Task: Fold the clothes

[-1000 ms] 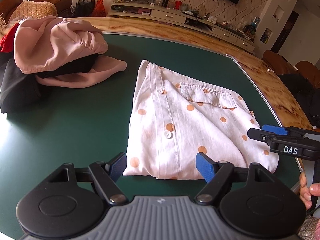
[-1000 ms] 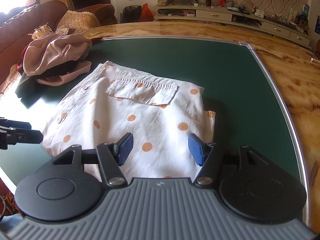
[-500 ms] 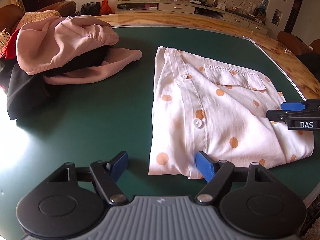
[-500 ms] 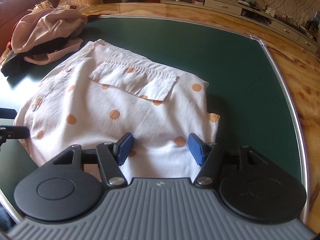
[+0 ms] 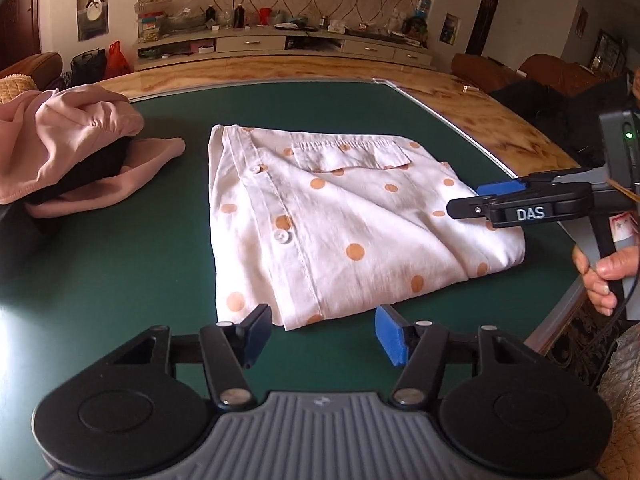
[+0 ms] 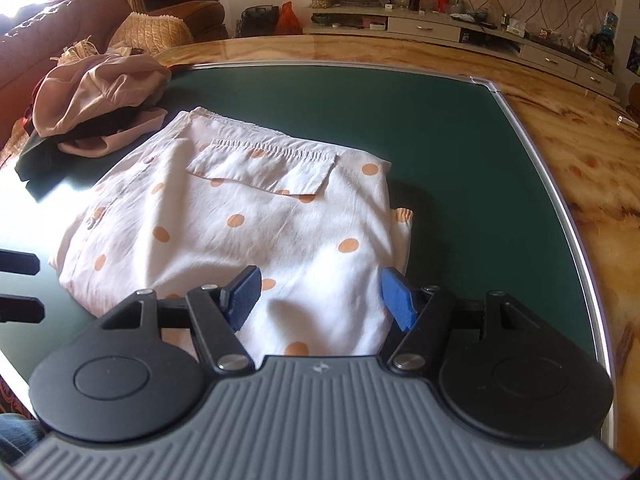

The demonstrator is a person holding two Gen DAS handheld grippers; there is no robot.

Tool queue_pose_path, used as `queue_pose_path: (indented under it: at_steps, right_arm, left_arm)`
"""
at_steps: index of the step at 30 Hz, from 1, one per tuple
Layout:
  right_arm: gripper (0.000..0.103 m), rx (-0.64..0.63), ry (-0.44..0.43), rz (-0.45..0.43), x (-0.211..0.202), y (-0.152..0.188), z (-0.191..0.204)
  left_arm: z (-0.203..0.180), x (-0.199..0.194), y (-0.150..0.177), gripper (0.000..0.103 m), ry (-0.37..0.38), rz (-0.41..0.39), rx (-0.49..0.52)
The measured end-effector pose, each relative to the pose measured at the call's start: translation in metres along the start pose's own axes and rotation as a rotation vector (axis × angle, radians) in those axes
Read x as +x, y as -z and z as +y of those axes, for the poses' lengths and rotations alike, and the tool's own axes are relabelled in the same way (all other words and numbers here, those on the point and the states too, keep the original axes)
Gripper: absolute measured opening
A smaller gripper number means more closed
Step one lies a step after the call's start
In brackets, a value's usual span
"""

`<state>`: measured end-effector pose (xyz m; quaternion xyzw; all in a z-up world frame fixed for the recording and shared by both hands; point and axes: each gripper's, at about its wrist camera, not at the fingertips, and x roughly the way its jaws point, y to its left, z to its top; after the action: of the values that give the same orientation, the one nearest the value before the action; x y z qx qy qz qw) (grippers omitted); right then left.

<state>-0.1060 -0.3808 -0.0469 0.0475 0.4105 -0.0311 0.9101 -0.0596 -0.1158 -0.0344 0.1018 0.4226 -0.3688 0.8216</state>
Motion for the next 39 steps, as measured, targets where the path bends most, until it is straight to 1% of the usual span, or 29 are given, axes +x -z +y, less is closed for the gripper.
queue_pose_path:
  at_steps: [2,3,6,9,11,13,14,15,16,18,21,22,24,25,26,27,28,30,32,33,36,37,38,39]
  right_arm:
    - [0.075,-0.016,-0.002,-0.002,-0.006,0.006,0.004]
    - [0.075,-0.019,-0.006,-0.002,-0.009,0.009,0.006]
    - [0.075,-0.01,-0.02,-0.004,-0.017,0.017,0.009]
    - [0.075,0.035,-0.009,-0.009,-0.026,0.025,0.001]
    - [0.075,0.121,-0.049,-0.009,-0.031,0.031,-0.014]
    - [0.075,0.192,-0.094,-0.002,-0.033,0.037,-0.029]
    - [0.075,0.217,-0.108,-0.001,-0.034,0.039,-0.035]
    - [0.075,0.235,-0.116,-0.002,-0.034,0.04,-0.04]
    - [0.075,0.252,-0.125,-0.003,-0.035,0.041,-0.044]
    - [0.075,0.293,-0.176,-0.012,-0.035,0.041,-0.051]
    - [0.075,0.343,-0.263,-0.017,-0.033,0.038,-0.055]
    - [0.075,0.347,-0.274,-0.014,-0.031,0.037,-0.053]
    - [0.075,0.329,-0.249,-0.001,-0.025,0.034,-0.045]
    - [0.061,0.316,-0.231,0.006,-0.021,0.033,-0.041]
    - [0.025,0.301,-0.217,0.018,-0.018,0.032,-0.038]
    - [0.01,0.284,-0.207,0.035,-0.014,0.032,-0.035]
    - [0.008,0.266,-0.197,0.052,-0.011,0.032,-0.033]
    - [0.007,0.24,-0.185,0.081,-0.006,0.032,-0.029]
    - [0.006,0.237,-0.195,0.092,-0.006,0.03,-0.031]
    - [0.006,0.24,-0.2,0.095,-0.006,0.03,-0.033]
    - [0.008,0.271,-0.222,0.107,-0.004,0.028,-0.04]
    - [0.012,0.295,-0.234,0.111,-0.005,0.029,-0.043]
    - [0.025,0.319,-0.247,0.115,-0.006,0.029,-0.046]
    - [0.034,0.345,-0.25,0.108,-0.008,0.031,-0.05]
  left_arm:
    - [0.0,0.009,-0.001,0.061,-0.006,0.025,0.0]
    - [0.0,0.013,0.0,0.059,-0.012,0.034,0.005]
    - [0.006,0.018,0.001,0.058,-0.003,0.044,0.008]
    - [0.014,0.019,0.001,0.059,0.047,0.038,0.021]
    - [0.018,0.02,-0.001,0.058,0.088,0.032,0.034]
    - [0.019,0.023,-0.004,0.052,0.115,0.028,0.053]
    - [0.019,0.023,-0.005,0.045,0.116,0.029,0.07]
    - [0.019,0.024,-0.006,0.033,0.114,0.032,0.084]
    - [0.02,0.025,-0.007,0.028,0.115,0.034,0.089]
    - [0.023,0.023,-0.006,0.019,0.118,0.032,0.087]
    - [0.025,0.021,-0.004,0.012,0.119,0.025,0.085]
    - [0.025,0.02,-0.003,0.012,0.121,0.024,0.086]
    - [0.025,0.018,-0.002,0.011,0.122,0.027,0.1]
    - [0.025,0.018,-0.001,0.01,0.122,0.029,0.109]
    - [0.025,0.017,0.0,0.008,0.121,0.031,0.119]
    - [0.025,0.017,0.0,0.005,0.12,0.033,0.13]
    - [0.026,0.016,0.0,0.005,0.117,0.035,0.142]
    - [0.027,0.014,0.0,0.002,0.107,0.038,0.184]
    - [0.027,0.011,-0.002,0.002,0.096,0.04,0.232]
    - [0.027,0.01,-0.003,0.0,0.088,0.045,0.254]
    - [0.032,0.008,-0.004,0.0,0.075,0.079,0.292]
    - [0.033,0.008,-0.002,0.0,0.068,0.085,0.292]
    - [0.035,0.007,-0.001,0.0,0.062,0.09,0.292]
    - [0.036,0.006,0.001,0.0,0.057,0.094,0.29]
